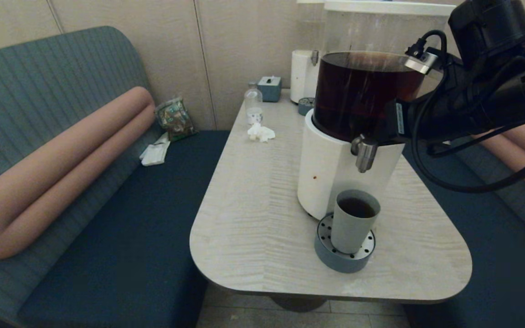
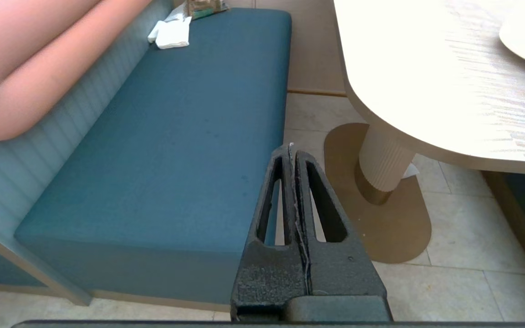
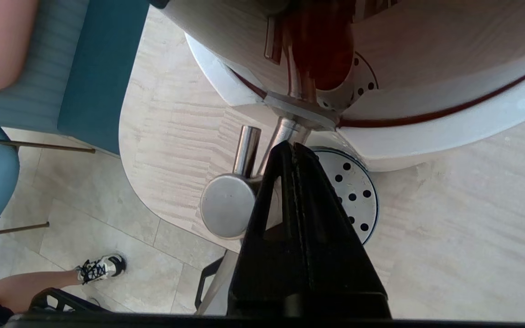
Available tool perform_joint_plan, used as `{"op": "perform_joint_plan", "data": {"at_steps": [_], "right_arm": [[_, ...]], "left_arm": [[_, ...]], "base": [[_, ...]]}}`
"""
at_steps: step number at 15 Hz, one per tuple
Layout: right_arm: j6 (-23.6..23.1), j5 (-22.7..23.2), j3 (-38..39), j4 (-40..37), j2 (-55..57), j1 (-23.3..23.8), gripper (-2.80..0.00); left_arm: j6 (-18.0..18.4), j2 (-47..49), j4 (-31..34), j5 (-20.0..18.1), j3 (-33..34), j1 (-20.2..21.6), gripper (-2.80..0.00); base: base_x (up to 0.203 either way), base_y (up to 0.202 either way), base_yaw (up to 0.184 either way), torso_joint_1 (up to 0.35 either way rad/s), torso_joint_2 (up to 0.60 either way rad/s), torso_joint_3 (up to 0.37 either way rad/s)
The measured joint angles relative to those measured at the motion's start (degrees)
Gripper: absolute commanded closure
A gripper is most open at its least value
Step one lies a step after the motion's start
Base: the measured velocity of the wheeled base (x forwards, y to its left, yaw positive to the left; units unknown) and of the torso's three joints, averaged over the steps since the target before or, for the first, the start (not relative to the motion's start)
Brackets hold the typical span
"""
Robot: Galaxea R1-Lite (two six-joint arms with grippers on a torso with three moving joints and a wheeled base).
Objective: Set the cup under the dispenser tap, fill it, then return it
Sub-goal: Turn on the faucet
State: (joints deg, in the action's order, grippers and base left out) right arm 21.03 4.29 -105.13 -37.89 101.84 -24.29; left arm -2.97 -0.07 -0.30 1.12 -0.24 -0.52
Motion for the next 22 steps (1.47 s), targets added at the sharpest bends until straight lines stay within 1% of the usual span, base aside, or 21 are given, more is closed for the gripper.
{"op": "perform_joint_plan", "data": {"at_steps": [6,8,13,17,22], "right_arm": [[0.1,0.4,0.0,1.0,0.7,-0.2,0.00],[1.1,0.7,0.2,2.5,0.9,-0.2,0.00],[2.8,3.7,0.4,3.0,0.5,-0.1,0.00],[3.7,5.3,0.4,3.0,0.5,0.0,0.00],[3.8,7.5,0.1,3.1,0.8,0.0,0.00]], "left_arm": [[0.0,0.0,0.0,0.0,0.0,0.0,0.00],[0.0,0.0,0.0,0.0,0.0,0.0,0.00],[0.0,0.0,0.0,0.0,0.0,0.0,0.00],[0.0,0.0,0.0,0.0,0.0,0.0,0.00],[0.0,0.0,0.0,0.0,0.0,0.0,0.00]], "base": [[0.000,0.000,0.000,0.000,0.00,0.000],[0.000,0.000,0.000,0.000,0.00,0.000],[0.000,0.000,0.000,0.000,0.00,0.000],[0.000,0.000,0.000,0.000,0.00,0.000],[0.000,0.000,0.000,0.000,0.00,0.000]]}}
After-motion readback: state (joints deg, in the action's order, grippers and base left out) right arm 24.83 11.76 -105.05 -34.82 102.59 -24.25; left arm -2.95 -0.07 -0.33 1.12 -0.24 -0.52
